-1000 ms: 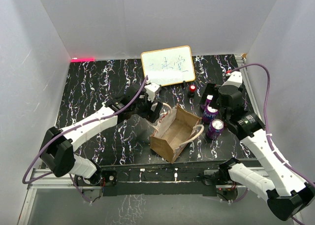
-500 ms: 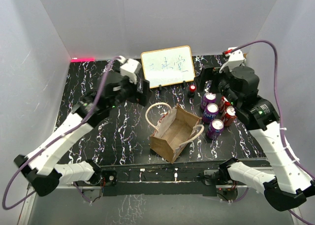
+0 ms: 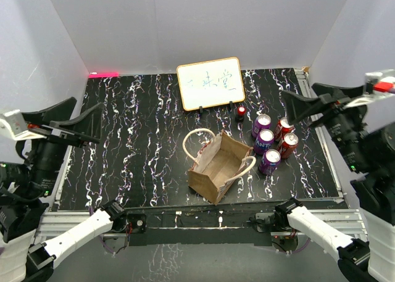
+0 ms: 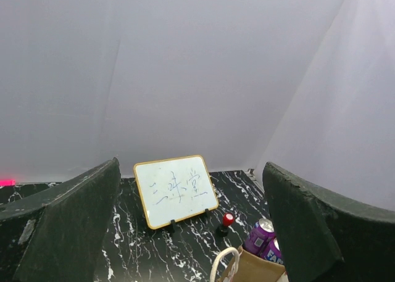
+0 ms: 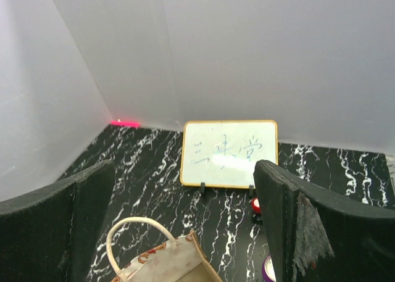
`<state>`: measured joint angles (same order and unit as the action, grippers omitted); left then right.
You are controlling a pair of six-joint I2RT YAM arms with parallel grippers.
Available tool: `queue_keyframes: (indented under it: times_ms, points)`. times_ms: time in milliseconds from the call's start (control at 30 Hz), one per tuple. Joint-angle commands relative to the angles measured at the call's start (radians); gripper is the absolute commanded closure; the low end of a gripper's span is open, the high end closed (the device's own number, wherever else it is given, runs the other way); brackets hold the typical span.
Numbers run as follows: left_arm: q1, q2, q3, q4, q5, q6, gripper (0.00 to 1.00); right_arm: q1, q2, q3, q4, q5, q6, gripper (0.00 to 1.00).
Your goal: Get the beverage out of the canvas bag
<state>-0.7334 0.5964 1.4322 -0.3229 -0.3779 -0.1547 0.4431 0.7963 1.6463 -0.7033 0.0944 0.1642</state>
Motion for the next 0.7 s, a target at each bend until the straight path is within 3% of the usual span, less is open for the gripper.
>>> queue_keyframes:
  times_ms: [0, 467, 667]
  points:
    - [-0.003, 0.006, -0.023, -0.065, -0.066, -0.020, 0.03, -0.002, -0.023, 0.024, -0.006, 0.071, 0.010, 0.02]
    - [-0.004, 0.003, -0.057, -0.078, -0.067, -0.047, 0.03, -0.002, 0.035, 0.041, -0.065, 0.141, 0.041, 0.01]
    - [-0.003, 0.013, -0.077, -0.079, -0.083, -0.053, 0.03, -0.002, 0.092, 0.080, -0.134, 0.104, 0.039, 0.02]
